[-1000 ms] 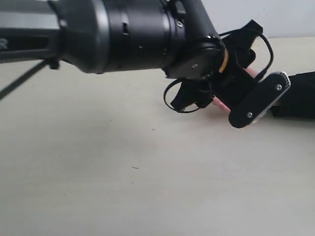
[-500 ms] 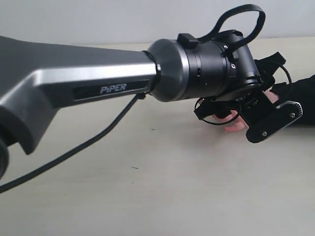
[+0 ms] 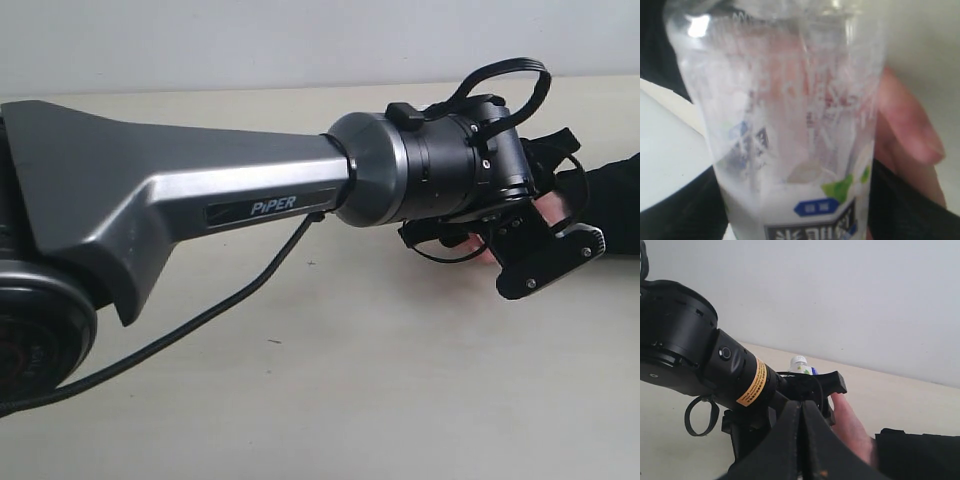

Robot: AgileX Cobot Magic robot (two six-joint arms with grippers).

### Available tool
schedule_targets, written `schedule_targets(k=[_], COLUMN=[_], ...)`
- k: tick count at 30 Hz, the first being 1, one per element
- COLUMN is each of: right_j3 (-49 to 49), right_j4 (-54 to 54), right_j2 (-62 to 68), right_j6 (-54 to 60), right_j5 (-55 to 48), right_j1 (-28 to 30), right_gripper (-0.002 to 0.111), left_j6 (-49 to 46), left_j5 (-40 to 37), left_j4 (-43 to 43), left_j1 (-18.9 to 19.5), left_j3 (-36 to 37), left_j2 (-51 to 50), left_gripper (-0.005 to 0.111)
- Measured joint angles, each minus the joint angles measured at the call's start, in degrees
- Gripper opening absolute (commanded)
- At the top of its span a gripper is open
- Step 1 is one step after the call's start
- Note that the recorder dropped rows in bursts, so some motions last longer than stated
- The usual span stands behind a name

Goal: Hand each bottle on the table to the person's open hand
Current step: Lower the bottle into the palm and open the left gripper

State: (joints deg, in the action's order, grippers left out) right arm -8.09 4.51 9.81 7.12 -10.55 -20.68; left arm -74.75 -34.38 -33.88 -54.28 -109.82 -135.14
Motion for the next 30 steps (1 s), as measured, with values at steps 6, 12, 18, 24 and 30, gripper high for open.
schedule_targets(k=[6,12,18,24,30], right_j3=[0.0,0.0,0.0,0.0,0.0], right_j4=[0.0,0.0,0.0,0.0,0.0], right_j2=[0.0,0.0,0.0,0.0,0.0], right_j6=[0.0,0.0,0.0,0.0,0.0], right_j5=[0.0,0.0,0.0,0.0,0.0], right_j1=[0.0,0.0,0.0,0.0,0.0], right_gripper=[0.001,0.001,0.001,0.001,0.001], left_j6=[0.0,0.0,1.0,2.4,2.6], left_j5=[0.0,0.0,-0.8,-2.8,-3.7], left_j4=[-0.1,-0.1,-0.1,-0.1,-0.3], left_j1=[0.0,-0.2,-0.3,-0.3,-0.6], left_j3=[0.0,0.0,0.0,0.0,0.0], left_j2=[0.0,0.0,0.0,0.0,0.0], left_gripper=[0.045,0.059,0.077,0.085,0.085])
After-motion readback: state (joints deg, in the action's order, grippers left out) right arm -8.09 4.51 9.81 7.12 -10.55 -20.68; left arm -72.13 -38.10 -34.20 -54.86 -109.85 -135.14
